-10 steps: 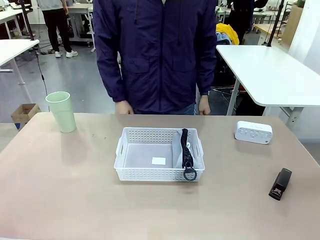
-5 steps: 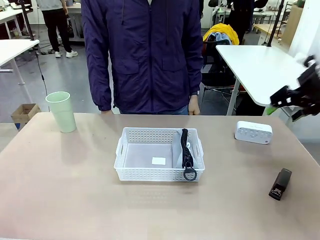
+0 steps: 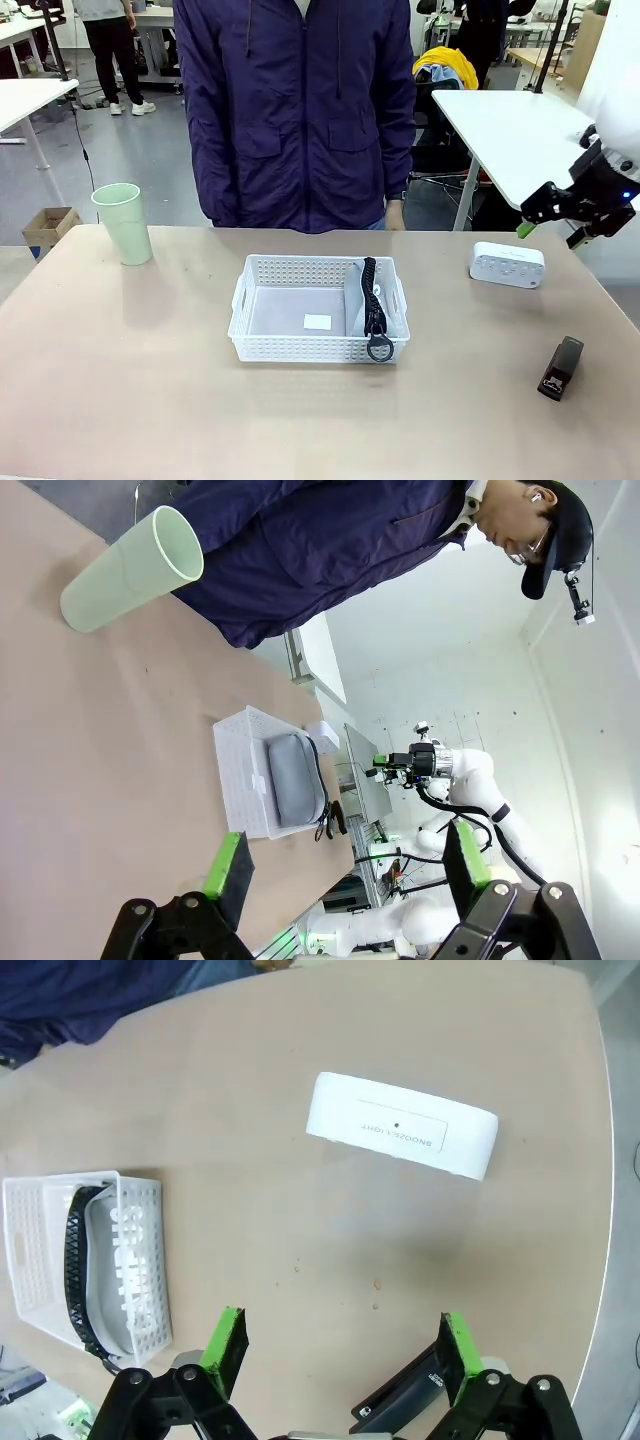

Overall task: Efficiently arrange items inside the basket to fit them all.
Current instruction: Pick up the Digital clock and place it inside the Organizing basket.

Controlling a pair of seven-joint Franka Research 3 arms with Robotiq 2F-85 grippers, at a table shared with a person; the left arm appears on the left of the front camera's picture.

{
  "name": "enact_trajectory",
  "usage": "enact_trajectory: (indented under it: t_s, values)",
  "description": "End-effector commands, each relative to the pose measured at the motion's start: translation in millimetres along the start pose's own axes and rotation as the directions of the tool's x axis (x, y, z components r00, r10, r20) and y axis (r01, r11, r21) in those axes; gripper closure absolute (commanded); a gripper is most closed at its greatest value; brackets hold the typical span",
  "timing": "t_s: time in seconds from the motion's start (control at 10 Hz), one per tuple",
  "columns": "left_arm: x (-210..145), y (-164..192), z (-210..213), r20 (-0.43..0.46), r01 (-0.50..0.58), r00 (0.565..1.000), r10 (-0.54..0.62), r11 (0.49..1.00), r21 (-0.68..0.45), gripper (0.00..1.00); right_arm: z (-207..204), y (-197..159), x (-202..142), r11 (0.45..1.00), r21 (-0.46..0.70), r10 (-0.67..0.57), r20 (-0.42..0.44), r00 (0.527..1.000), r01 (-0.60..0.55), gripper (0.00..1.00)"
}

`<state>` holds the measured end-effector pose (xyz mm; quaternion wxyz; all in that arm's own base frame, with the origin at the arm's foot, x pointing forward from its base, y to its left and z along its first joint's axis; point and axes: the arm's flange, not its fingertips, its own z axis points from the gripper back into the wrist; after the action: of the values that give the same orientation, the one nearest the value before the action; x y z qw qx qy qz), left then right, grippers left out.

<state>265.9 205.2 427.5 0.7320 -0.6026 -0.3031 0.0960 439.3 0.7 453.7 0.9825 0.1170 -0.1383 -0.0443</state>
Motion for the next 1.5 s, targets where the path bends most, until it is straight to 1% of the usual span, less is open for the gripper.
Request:
enact_trajectory:
  t_s: [0.0, 0.1, 0.2, 0.4, 0.6, 0.7, 0.9, 1.1, 1.2, 1.3, 1.4]
  values:
    - [1, -2, 0, 0.010, 0.024, 1.000, -0.024, 0.999, -0.021, 0.00, -2, -2, 1, 1.000, -0.005, -0.004, -0.001, 1.000, 0.004, 0.00]
    - [1, -2, 0, 0.010, 0.024, 1.000, -0.024, 0.999, -0.021, 0.00, -3, 2, 14, 0.998, -0.035, -0.048, -0.001, 0.999, 0.048, 0.00]
    - [1, -2, 0, 0.010, 0.024, 1.000, -0.024, 0.999, -0.021, 0.00, -5, 6, 34, 0.997, -0.026, -0.074, -0.006, 0.997, 0.073, 0.00]
    - [1, -2, 0, 0.010, 0.024, 1.000, -0.024, 0.999, -0.021, 0.00, -15, 14, 65, 0.996, -0.053, -0.080, -0.081, 0.993, 0.076, 0.00]
    - [1, -2, 0, 0.010, 0.024, 1.000, -0.024, 0.999, -0.021, 0.00, -31, 16, 94, 0.990, -0.102, -0.109, -0.123, 0.986, 0.096, 0.00]
    - [1, -2, 0, 0.010, 0.024, 1.000, -0.024, 0.999, -0.021, 0.00, -36, 18, 105, 0.987, -0.122, -0.122, -0.124, 0.985, 0.107, 0.00]
    - [1, -2, 0, 0.010, 0.024, 1.000, -0.024, 0.999, -0.021, 0.00, -43, 18, 119, 0.979, -0.148, -0.163, -0.128, 0.978, 0.143, 0.00]
    - [1, -2, 0, 0.010, 0.024, 1.000, -0.024, 0.999, -0.021, 0.00, -47, 17, 124, 0.977, -0.164, -0.157, -0.140, 0.978, 0.134, 0.00]
    - [1, -2, 0, 0.010, 0.024, 1.000, -0.024, 0.999, -0.021, 0.00, -47, 15, 125, 0.984, -0.164, -0.096, -0.157, 0.983, 0.069, 0.00]
    - [1, -2, 0, 0.010, 0.024, 1.000, -0.024, 0.999, -0.021, 0.00, -47, 9, 128, 0.977, -0.192, 0.049, -0.222, 0.974, -0.093, 0.00]
    - [1, -2, 0, 0.010, 0.024, 1.000, -0.024, 0.999, -0.021, 0.00, -47, 2, 132, 0.917, -0.159, 0.299, -0.329, 0.896, -0.365, 0.00]
